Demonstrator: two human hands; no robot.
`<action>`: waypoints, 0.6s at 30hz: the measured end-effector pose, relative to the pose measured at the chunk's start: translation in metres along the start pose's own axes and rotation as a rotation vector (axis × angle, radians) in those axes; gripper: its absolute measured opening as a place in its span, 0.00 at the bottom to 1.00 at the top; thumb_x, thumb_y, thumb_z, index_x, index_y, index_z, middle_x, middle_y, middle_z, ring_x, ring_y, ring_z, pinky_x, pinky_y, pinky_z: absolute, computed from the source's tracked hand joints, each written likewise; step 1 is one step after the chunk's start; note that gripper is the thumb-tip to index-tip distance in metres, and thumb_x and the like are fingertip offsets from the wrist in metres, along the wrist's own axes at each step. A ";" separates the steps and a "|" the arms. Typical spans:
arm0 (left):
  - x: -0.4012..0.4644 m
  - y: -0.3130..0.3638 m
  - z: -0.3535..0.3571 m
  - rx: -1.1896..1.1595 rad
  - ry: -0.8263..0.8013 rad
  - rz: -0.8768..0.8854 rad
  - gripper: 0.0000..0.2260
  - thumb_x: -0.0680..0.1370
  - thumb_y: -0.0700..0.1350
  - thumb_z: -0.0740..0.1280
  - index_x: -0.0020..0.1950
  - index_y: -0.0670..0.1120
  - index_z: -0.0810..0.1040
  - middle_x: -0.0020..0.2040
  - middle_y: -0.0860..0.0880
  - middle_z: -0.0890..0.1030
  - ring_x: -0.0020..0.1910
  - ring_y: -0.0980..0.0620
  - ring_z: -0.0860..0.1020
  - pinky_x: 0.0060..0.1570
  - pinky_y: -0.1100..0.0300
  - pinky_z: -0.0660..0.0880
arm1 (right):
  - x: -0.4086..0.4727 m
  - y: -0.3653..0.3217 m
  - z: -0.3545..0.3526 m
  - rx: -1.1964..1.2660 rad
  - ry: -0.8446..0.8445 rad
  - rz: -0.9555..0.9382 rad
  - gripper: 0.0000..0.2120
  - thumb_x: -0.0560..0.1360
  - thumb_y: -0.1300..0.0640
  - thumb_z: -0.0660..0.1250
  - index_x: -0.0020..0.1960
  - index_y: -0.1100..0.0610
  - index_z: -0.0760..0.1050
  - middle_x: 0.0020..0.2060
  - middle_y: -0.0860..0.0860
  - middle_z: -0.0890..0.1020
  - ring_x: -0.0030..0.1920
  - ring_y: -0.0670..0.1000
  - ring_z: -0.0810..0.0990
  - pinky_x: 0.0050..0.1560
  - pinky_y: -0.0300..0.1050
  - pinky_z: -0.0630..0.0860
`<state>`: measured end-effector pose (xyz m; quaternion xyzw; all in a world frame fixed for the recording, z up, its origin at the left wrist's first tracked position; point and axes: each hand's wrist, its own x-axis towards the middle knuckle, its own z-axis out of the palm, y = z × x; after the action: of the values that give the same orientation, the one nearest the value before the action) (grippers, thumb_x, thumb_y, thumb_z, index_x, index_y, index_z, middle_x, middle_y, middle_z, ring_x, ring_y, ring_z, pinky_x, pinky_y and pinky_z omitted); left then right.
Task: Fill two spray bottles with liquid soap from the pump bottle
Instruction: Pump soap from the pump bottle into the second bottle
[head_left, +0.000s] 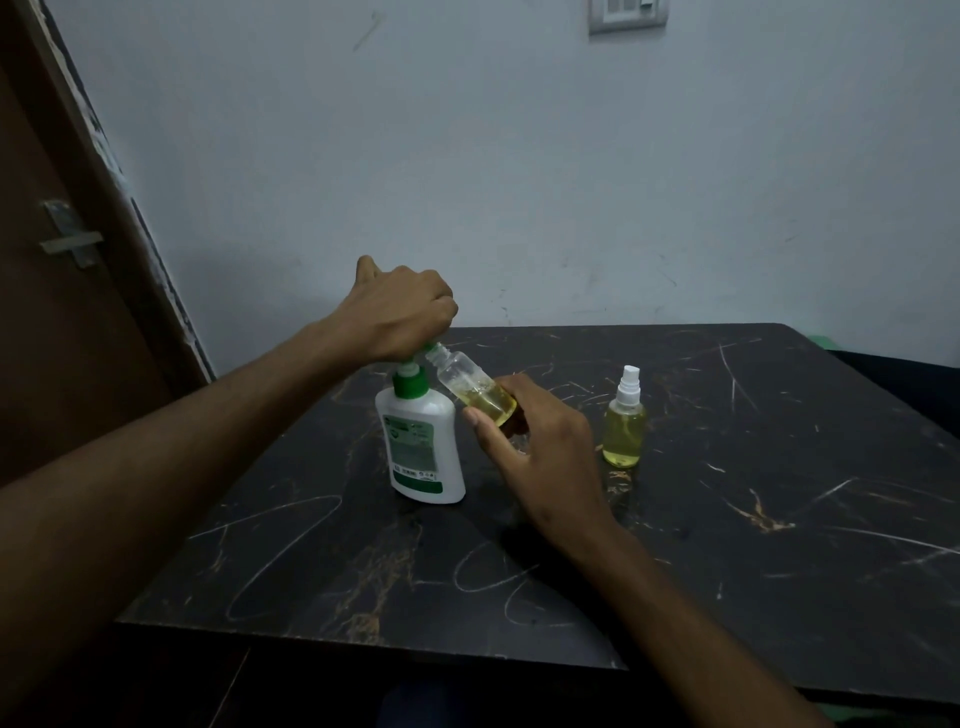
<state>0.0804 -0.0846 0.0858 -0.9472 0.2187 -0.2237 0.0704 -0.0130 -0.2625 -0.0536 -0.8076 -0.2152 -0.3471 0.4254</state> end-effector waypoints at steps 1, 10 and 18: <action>-0.001 0.001 0.002 -0.009 -0.008 0.004 0.24 0.78 0.49 0.50 0.51 0.40 0.84 0.51 0.45 0.83 0.48 0.44 0.80 0.56 0.43 0.61 | 0.000 0.000 0.000 0.002 0.000 0.000 0.09 0.82 0.46 0.68 0.57 0.50 0.77 0.44 0.42 0.80 0.43 0.42 0.78 0.43 0.37 0.74; 0.003 -0.001 -0.002 0.003 0.009 0.009 0.23 0.79 0.48 0.50 0.51 0.40 0.84 0.51 0.45 0.83 0.48 0.44 0.80 0.54 0.45 0.60 | 0.000 0.000 0.000 0.014 -0.004 0.003 0.10 0.82 0.45 0.67 0.57 0.50 0.77 0.44 0.42 0.80 0.44 0.42 0.78 0.44 0.38 0.75; 0.002 -0.002 -0.003 0.001 -0.018 0.010 0.21 0.81 0.47 0.52 0.51 0.41 0.84 0.52 0.45 0.83 0.48 0.45 0.80 0.58 0.42 0.63 | -0.001 -0.001 0.000 0.015 -0.004 0.004 0.11 0.82 0.44 0.66 0.57 0.50 0.77 0.44 0.43 0.80 0.44 0.42 0.78 0.44 0.40 0.75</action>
<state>0.0820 -0.0837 0.0900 -0.9481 0.2224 -0.2148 0.0740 -0.0144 -0.2624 -0.0535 -0.8055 -0.2169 -0.3433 0.4315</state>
